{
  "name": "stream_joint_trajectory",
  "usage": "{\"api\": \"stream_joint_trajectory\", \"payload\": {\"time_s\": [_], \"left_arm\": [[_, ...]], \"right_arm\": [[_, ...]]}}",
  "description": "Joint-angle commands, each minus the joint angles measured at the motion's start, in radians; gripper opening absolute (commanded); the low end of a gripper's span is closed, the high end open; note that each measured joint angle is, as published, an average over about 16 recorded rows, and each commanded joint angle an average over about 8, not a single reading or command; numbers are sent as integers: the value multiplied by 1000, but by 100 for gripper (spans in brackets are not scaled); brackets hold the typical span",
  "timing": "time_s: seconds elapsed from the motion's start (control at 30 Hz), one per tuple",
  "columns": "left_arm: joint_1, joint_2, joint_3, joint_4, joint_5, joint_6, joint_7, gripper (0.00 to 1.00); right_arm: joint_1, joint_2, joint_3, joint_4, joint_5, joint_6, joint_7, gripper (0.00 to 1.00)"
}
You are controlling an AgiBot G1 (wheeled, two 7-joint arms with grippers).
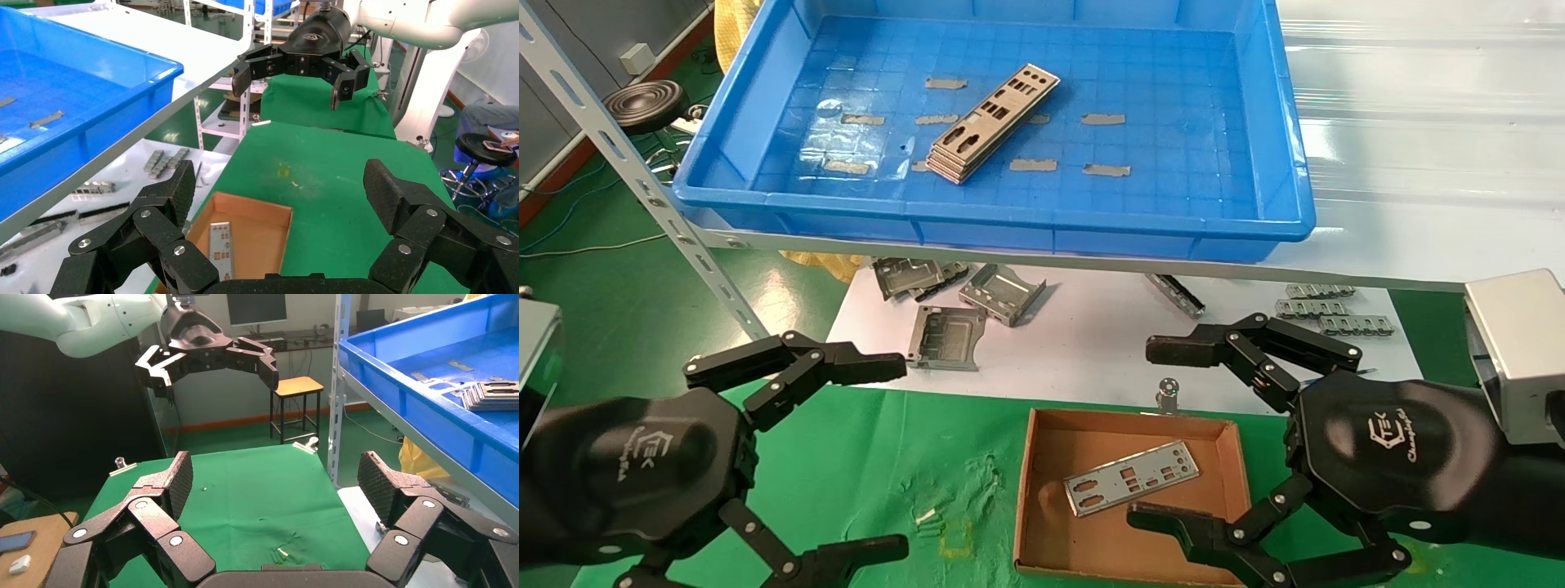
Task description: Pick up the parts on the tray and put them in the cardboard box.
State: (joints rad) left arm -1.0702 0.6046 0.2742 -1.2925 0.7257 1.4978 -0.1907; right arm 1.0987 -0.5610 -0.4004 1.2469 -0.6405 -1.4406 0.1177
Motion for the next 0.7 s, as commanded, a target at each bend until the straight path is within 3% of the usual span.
{"api": "stream_joint_trajectory", "payload": {"time_s": [0.03,0.7], "left_arm": [[-1,2,1,2,1,0,1,100],[-4,7,5,8,5,-2,3,100]], "right_arm": [[0,0,0,0,0,0,0,100],[0,0,0,0,0,0,0,100]]}}
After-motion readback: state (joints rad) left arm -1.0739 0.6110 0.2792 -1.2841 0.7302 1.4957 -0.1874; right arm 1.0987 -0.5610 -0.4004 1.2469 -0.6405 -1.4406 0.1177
